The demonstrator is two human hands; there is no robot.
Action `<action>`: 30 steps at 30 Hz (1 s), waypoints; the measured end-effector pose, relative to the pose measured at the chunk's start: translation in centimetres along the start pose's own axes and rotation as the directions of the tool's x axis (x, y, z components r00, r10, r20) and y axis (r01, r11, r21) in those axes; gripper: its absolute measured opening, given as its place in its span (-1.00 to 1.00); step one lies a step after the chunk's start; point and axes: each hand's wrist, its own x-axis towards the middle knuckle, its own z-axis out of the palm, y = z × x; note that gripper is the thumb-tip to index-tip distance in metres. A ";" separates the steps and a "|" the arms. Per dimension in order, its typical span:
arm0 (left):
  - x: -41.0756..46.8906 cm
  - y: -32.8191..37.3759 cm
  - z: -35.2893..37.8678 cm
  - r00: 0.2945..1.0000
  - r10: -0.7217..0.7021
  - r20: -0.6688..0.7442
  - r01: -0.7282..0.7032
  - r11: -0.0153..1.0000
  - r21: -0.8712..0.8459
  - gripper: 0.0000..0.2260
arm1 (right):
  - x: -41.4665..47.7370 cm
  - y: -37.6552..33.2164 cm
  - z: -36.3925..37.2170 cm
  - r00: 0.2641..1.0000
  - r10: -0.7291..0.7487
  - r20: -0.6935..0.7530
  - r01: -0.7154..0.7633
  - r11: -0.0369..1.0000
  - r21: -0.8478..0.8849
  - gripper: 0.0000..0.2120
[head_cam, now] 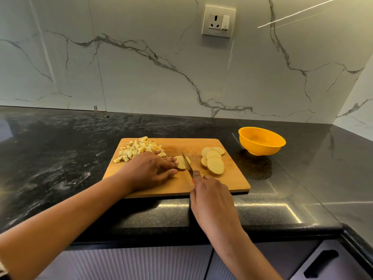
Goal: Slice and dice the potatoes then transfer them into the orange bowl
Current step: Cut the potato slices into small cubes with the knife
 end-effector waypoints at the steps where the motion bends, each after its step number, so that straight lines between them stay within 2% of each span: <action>1: -0.1 -0.1 0.0 1.000 -0.006 -0.021 0.005 1.000 -0.006 -0.26 | 0.2 -0.1 0.0 1.000 0.008 -0.023 -0.008 1.000 0.012 -0.52; 3: -0.2 -0.1 -0.2 0.999 -0.011 -0.044 0.012 1.000 0.022 -0.23 | 0.5 -0.2 0.2 0.998 0.006 -0.057 -0.004 0.999 0.037 -0.52; 7: 0.0 -0.1 -0.5 0.998 -0.053 0.012 0.052 0.993 0.102 -0.55 | 1.0 -0.3 0.3 0.998 -0.032 -0.058 0.035 0.998 0.052 -0.54; 11: 0.0 -0.3 -0.4 0.998 -0.028 0.062 0.020 0.991 0.131 -0.28 | 1.7 -0.2 -0.1 0.997 -0.066 -0.031 0.067 0.997 0.033 -0.61; 12: 0.1 -0.3 -0.3 0.998 -0.022 0.060 0.013 0.990 0.141 -0.29 | 2.1 -0.2 -0.2 0.998 -0.064 -0.015 0.065 0.997 0.029 -0.64; 15: 0.2 -0.2 -0.3 0.998 -0.025 0.062 0.014 0.986 0.165 -0.59 | 3.2 -0.9 -0.1 0.997 -0.052 0.059 0.053 0.998 -0.017 -0.78; 17: 0.3 -0.1 -0.4 0.998 -0.014 0.068 0.001 0.983 0.185 -0.63 | 3.2 -1.2 -0.2 0.995 -0.048 0.090 0.051 0.998 -0.028 -0.81; 22: 0.3 -0.1 -0.4 0.997 -0.008 0.079 -0.007 0.982 0.191 -0.64 | -0.4 -0.5 -0.6 0.994 -0.079 0.074 0.081 0.996 -0.024 -0.54; 30: 0.0 -0.1 -0.6 0.999 -0.015 0.032 0.010 0.989 0.147 -0.66 | -1.7 -0.5 -1.2 0.999 -0.044 -0.015 0.045 0.998 0.043 -0.53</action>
